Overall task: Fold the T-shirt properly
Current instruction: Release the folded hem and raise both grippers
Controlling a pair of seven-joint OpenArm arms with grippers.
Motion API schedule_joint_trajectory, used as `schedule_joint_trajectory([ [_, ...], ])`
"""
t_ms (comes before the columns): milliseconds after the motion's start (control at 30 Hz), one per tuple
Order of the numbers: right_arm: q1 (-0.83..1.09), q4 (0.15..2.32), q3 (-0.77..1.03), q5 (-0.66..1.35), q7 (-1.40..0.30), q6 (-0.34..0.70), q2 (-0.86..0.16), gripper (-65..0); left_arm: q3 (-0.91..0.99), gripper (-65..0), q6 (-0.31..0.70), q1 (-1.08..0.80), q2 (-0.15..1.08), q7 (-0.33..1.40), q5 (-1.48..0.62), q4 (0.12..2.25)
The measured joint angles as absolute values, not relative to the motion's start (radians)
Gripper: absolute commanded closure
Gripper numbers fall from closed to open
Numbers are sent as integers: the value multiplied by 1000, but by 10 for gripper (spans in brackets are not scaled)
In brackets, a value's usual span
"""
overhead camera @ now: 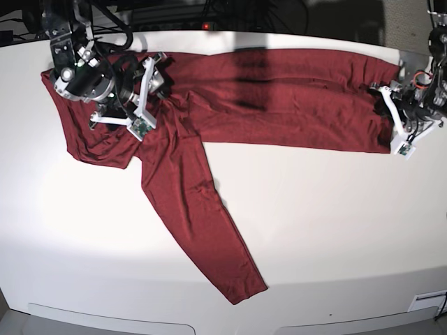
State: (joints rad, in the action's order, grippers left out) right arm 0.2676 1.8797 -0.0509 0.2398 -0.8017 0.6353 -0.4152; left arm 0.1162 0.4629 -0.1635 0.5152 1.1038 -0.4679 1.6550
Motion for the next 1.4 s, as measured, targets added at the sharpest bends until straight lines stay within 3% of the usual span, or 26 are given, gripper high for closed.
schedule_joint_trajectory([
  [133,171,1880,-51,239,-661,620,-401,-376,116,-177,463,-159,516,1104,-468,1695],
  [333,-46,1772,-47,233,-601,548,-246,-376,116,-203,463,-158,516,1019,-463,1705],
  [567,-374,1229,-46,191,-577,540,-98,-376,116,-232,461,-157,516,952,-396,1705],
  [800,-639,698,-46,134,-469,421,-41,-375,116,-232,460,-144,515,918,-396,1705],
  [933,-656,595,-46,60,-445,389,-11,-375,116,-232,460,-101,515,919,-396,1705],
  [1167,-551,609,-45,58,-339,397,24,-375,117,-232,460,-22,515,915,-395,1705],
  [1400,-451,632,-46,147,-286,610,39,-375,117,-232,463,51,515,713,-394,1705],
])
